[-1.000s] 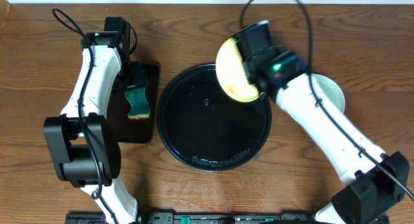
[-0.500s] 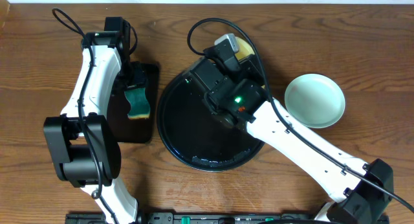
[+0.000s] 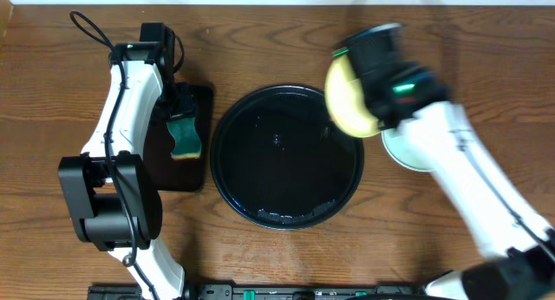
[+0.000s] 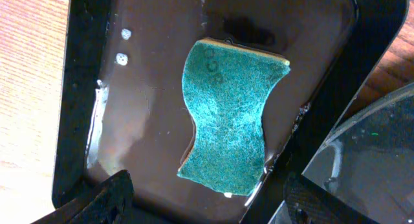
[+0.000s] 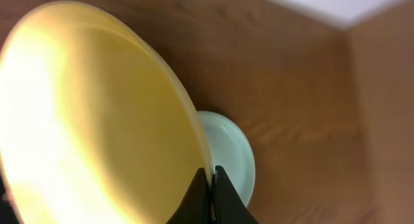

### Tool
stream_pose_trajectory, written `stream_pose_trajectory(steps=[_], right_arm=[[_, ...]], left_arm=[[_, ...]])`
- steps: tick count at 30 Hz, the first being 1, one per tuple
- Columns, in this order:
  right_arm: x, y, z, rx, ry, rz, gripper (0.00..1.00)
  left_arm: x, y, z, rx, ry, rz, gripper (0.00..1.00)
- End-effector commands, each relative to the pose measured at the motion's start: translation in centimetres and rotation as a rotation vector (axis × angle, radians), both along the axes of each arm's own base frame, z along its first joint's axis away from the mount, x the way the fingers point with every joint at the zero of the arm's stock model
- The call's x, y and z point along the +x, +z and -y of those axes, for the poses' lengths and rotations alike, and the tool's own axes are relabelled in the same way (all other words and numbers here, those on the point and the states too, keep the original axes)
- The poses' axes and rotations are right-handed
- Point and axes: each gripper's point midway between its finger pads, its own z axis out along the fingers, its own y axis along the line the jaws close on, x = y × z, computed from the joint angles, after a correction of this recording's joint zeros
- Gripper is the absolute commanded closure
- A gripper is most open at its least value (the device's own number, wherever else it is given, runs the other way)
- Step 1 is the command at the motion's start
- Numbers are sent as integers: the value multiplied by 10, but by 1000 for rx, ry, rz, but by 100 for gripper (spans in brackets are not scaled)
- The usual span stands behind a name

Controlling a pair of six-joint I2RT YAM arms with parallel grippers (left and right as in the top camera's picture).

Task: Clean dirty plates on tray and stack at the side
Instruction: 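Lift the yellow plate with right gripper off the round tray, then place the yellow plate on top of the pale green stack and release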

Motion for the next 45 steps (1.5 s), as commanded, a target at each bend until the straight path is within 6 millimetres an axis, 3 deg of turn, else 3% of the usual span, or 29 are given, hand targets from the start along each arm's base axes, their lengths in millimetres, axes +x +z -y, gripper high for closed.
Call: stream_pose_trajectory(steps=[1,5,7,10,13,20,24,29,32,34,37,41,43,45], right_arm=[[-14,13,57,346,-146,-20,99],[-33,-7,134,471,-359,-89,99],[-43,-21,161,518,-443,-112,99],[-58,-49,185,582,-530,-146,99],[-69,-79,191,646,-571,-182,99],[-85,-138,182,692,-602,-242,99],[-87,-153,181,695,-608,-239,86],[-86,-150,180,702,-601,-227,83],[-82,-140,167,763,-558,-214,81],[-77,-128,149,820,-456,-203,78],[-69,-95,100,926,-187,-173,64],[-73,-56,40,965,35,-136,53],[-76,-40,12,974,105,-117,1],[-82,-22,-26,1031,161,-107,1]], left_arm=[[-2,-2,-2,11,-7,-12,25],[-2,-2,-2,11,-8,-13,25],[-2,-2,-2,11,-8,-13,25],[-2,-2,-2,11,-8,-13,25],[-2,-2,-2,11,-8,-13,25],[-2,-2,-2,11,-8,-13,24],[-2,-2,-2,11,-8,-13,24],[-2,-2,-2,12,-8,-13,24],[-2,-2,-2,11,-8,-13,25],[-2,-2,-2,11,-8,-13,24],[-2,-2,-2,11,-8,-13,24],[-2,-2,-2,11,-8,-13,25],[-2,-2,-2,12,-8,-13,24],[-2,-2,-2,11,-8,-13,25]])
